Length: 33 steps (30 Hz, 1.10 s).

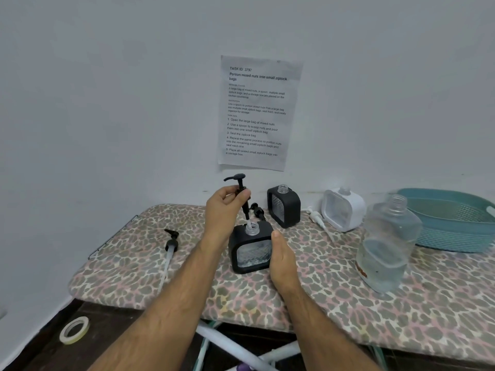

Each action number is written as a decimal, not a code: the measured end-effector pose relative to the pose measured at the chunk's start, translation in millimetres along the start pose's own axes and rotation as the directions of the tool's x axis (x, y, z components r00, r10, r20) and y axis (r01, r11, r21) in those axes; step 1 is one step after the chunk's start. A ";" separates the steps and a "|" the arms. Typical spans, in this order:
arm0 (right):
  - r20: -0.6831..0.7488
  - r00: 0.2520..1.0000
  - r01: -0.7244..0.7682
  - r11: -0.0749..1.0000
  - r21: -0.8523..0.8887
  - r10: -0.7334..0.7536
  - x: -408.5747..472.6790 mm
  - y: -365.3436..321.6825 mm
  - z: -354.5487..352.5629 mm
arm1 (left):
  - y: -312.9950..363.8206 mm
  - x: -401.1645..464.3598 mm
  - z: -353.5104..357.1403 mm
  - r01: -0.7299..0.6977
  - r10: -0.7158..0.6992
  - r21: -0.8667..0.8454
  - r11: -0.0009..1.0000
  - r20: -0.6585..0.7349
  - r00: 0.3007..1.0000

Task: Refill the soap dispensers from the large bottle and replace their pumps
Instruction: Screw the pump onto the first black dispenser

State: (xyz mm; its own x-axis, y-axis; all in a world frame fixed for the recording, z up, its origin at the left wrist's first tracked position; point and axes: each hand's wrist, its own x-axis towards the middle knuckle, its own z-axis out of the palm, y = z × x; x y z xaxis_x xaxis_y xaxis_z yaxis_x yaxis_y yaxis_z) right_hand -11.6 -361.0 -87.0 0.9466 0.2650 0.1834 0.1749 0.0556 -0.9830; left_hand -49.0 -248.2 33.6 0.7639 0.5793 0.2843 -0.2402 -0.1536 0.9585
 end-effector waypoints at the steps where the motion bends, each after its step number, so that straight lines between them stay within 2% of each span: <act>1: 0.000 1.000 -0.006 1.000 -0.006 0.006 0.2 -0.1 0.1 | -2.7 -1.0 -0.2 -0.002 0.002 -0.006 1.000 0.002 1.000; 11: -0.005 1.000 0.003 1.000 -0.018 -0.003 1.8 2.8 0.1 | -21.4 -12.1 0.1 0.007 -0.007 0.005 1.000 0.070 0.998; 17: 0.010 1.000 0.014 1.000 -0.018 -0.014 2.0 2.5 -0.1 | -32.1 -18.1 1.4 0.005 -0.020 0.112 0.994 0.131 0.991; 25: 0.009 1.000 0.018 1.000 -0.010 -0.018 1.0 -0.6 -1.5 | -49.9 -21.7 -5.9 -0.026 -0.005 0.226 0.974 0.134 0.991; 33: -0.003 1.000 0.013 1.000 -0.011 -0.013 3.0 3.5 0.4 | -50.4 -20.2 -10.2 -0.045 0.016 0.267 0.963 0.109 0.994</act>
State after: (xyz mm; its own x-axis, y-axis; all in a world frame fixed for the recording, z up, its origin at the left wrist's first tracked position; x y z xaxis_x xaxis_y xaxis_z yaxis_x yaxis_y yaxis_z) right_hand -8.3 -359.7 -89.9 0.9452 0.2614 0.1958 0.1899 0.0479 -0.9806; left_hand -58.4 -244.0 -20.7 0.8209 0.4858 0.3003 -0.1056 -0.3875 0.9158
